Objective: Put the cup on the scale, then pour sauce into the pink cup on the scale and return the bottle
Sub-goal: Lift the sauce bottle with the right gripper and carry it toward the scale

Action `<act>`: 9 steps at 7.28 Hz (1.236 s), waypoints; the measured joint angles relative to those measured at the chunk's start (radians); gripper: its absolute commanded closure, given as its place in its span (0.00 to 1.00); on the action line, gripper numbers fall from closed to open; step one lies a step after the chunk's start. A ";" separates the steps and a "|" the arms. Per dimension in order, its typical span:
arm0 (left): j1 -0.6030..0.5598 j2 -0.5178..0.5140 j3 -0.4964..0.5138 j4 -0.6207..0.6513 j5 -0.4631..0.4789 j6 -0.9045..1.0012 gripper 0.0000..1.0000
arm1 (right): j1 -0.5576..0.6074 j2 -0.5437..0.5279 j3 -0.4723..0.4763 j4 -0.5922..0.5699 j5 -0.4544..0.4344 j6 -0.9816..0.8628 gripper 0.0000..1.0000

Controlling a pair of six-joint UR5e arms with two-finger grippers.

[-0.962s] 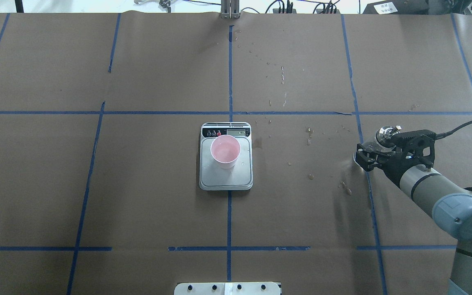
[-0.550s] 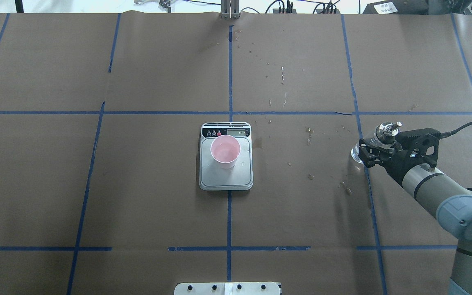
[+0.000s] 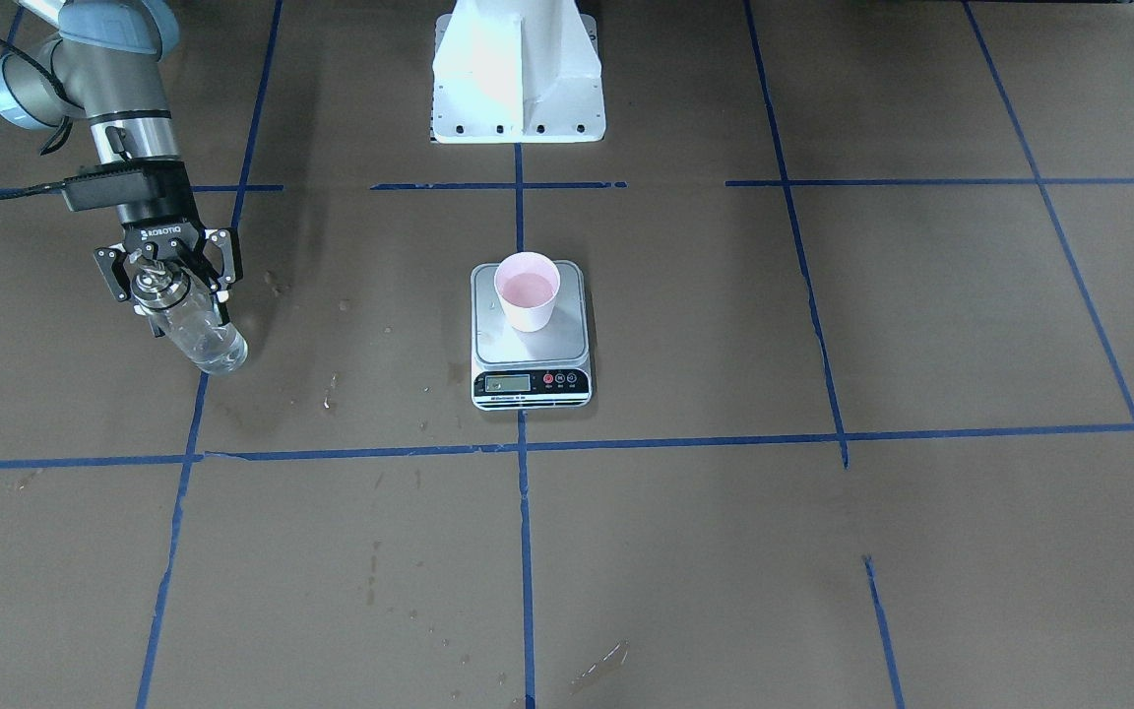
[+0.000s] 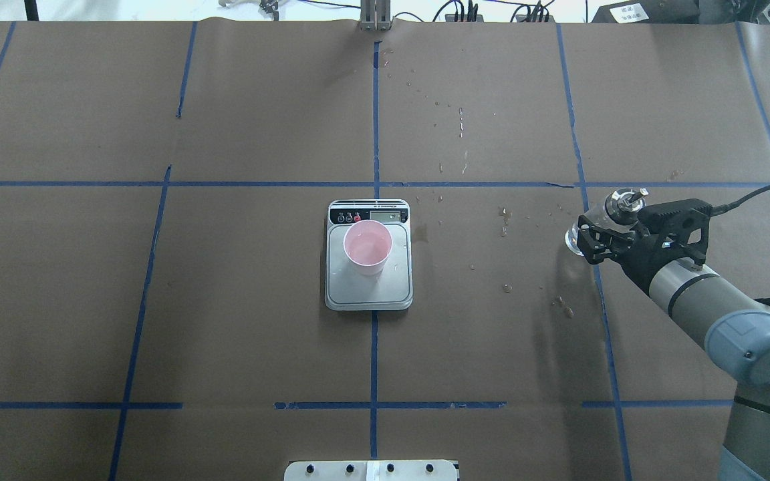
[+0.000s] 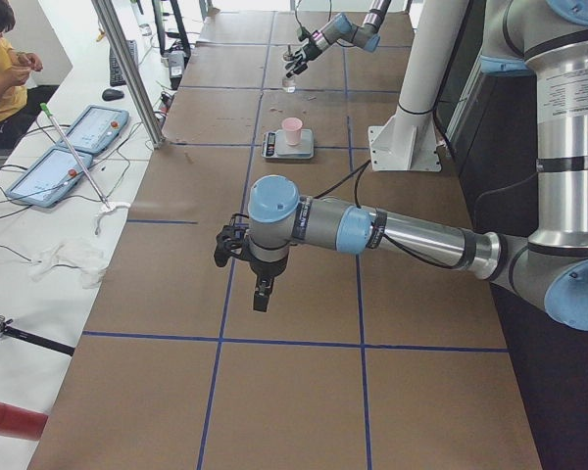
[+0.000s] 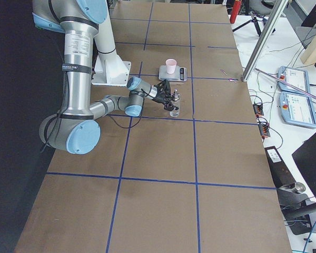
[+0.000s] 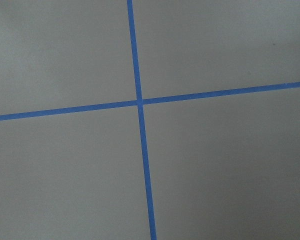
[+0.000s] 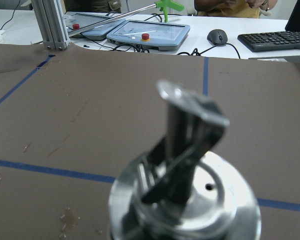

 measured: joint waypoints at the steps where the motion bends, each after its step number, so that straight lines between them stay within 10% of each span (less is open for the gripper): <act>1: 0.000 -0.001 0.002 0.000 0.000 0.000 0.00 | 0.038 0.019 0.004 0.000 0.003 -0.104 1.00; 4: 0.000 -0.001 0.002 0.000 0.000 0.000 0.00 | 0.086 0.055 0.014 -0.066 -0.003 -0.242 1.00; 9: 0.000 -0.002 0.003 -0.001 0.000 0.000 0.00 | 0.007 0.341 0.025 -0.569 -0.143 -0.261 1.00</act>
